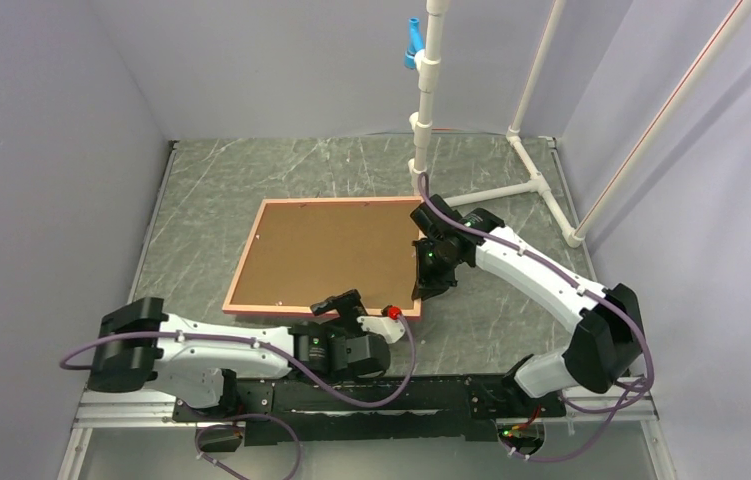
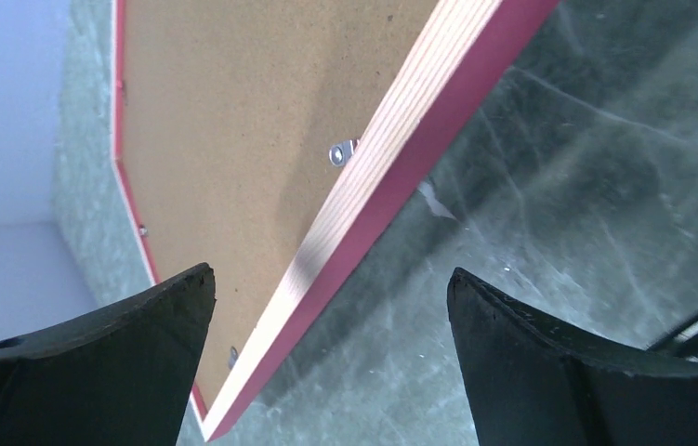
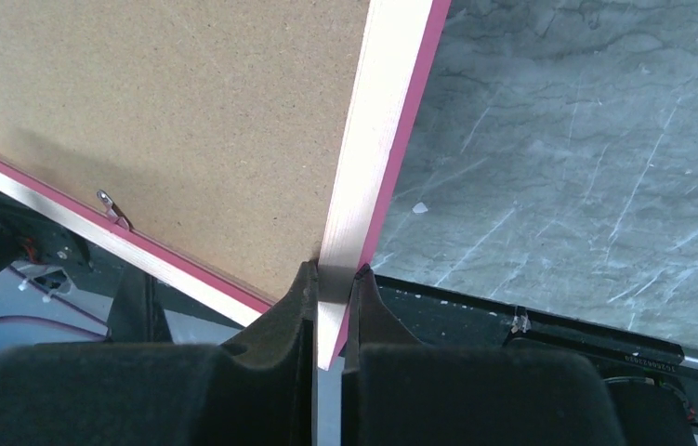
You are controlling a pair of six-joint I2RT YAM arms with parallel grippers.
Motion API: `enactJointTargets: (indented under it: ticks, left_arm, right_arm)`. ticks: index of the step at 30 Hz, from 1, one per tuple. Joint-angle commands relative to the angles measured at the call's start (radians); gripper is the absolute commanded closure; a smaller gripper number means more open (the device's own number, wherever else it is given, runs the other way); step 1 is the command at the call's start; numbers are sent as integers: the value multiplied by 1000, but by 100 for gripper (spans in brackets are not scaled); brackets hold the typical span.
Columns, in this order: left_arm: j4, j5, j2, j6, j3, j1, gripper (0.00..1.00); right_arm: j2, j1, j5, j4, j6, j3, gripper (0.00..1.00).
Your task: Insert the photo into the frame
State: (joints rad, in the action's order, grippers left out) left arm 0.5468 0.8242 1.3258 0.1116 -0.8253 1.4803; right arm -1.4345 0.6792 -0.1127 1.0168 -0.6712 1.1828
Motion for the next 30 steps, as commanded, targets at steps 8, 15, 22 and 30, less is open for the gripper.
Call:
enactJointTargets:
  ticks: [8,15,22,30]
  left_arm:
    - [101,311,156,132,-81,8,8]
    - [199,408,176,197,-133,9,37]
    - [183,393,143,147,-134,8,71]
    - [278,381,91,148,-189,19,96]
  right_arm:
    - [112,5,-151,-56,29,43,100]
    - [131,5,-163,-64,24,18,100]
    - [176,5,-167,-121,8,-5,84]
    - [315,3,-42,-207,27,25,19]
